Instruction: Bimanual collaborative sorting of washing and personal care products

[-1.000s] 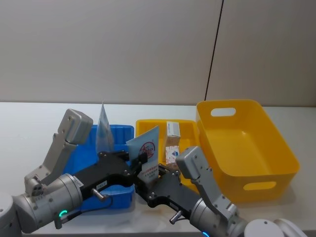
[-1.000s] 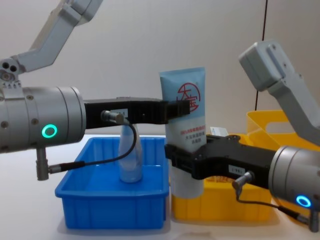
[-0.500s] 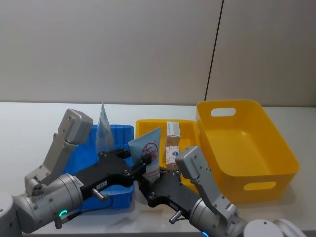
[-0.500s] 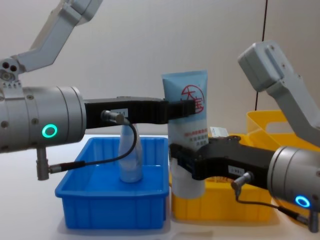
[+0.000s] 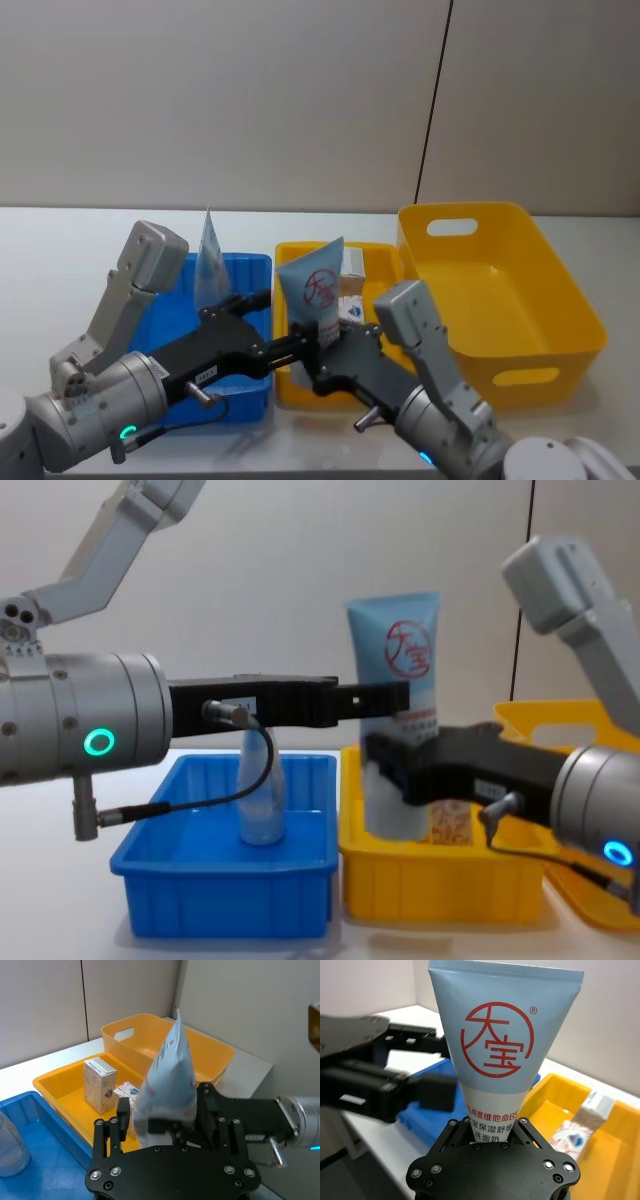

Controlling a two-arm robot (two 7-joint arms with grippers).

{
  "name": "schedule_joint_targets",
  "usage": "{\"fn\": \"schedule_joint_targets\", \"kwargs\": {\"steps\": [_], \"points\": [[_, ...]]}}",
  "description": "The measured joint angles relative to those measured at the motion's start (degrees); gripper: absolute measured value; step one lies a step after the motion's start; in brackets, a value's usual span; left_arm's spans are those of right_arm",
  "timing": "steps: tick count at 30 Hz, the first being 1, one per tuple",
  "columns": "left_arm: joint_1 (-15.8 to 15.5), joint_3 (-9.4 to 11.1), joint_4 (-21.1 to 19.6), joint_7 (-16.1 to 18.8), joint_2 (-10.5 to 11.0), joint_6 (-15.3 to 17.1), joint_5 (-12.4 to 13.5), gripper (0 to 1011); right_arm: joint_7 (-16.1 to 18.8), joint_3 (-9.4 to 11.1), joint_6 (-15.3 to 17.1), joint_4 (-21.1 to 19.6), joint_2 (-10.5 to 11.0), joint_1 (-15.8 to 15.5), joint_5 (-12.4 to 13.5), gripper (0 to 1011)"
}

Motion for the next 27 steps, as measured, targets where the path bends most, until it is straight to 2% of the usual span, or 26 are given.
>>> {"fn": "schedule_joint_targets", "kwargs": {"steps": [4,7,18,27], "points": [[0.0,0.0,0.0,0.0,0.0,0.0,0.01,957,-0.94,1.16,-1.11,-0.47,-0.19,0.19,-0.21,168],[0.0,0.0,0.0,0.01,0.0,0.0,0.02,1000,-1.88,2.29,-2.03,-0.86,-0.39,0.51,-0.25,168],[0.0,0.0,0.0,0.03,0.0,0.01,0.03,1001,-6.16,7.87,-4.62,-2.12,-1.2,2.15,-0.18,168],[0.0,0.0,0.0,0.03,0.0,0.01,0.03,1001,-9.99,12.31,-5.37,-2.2,-1.32,3.2,-0.8,168]]}}
